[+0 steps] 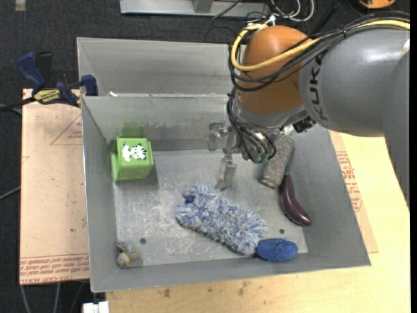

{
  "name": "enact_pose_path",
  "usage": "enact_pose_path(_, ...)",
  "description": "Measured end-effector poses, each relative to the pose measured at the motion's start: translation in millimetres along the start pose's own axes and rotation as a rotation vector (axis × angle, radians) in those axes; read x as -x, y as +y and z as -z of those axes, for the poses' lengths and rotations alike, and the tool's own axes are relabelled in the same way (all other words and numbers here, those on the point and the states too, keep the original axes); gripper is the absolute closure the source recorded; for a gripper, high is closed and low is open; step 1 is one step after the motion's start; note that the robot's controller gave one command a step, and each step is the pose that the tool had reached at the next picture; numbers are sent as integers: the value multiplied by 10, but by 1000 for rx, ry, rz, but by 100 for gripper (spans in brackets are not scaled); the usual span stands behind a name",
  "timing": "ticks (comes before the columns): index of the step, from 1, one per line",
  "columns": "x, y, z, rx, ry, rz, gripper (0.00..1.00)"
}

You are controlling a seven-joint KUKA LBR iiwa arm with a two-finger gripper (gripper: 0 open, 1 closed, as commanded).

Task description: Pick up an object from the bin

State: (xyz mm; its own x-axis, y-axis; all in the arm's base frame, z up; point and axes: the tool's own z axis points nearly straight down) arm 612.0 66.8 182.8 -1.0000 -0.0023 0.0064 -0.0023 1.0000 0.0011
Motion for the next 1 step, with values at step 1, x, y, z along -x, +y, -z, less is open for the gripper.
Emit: enact_pose_path(1,16,-2,49,0,-8,-1,0)
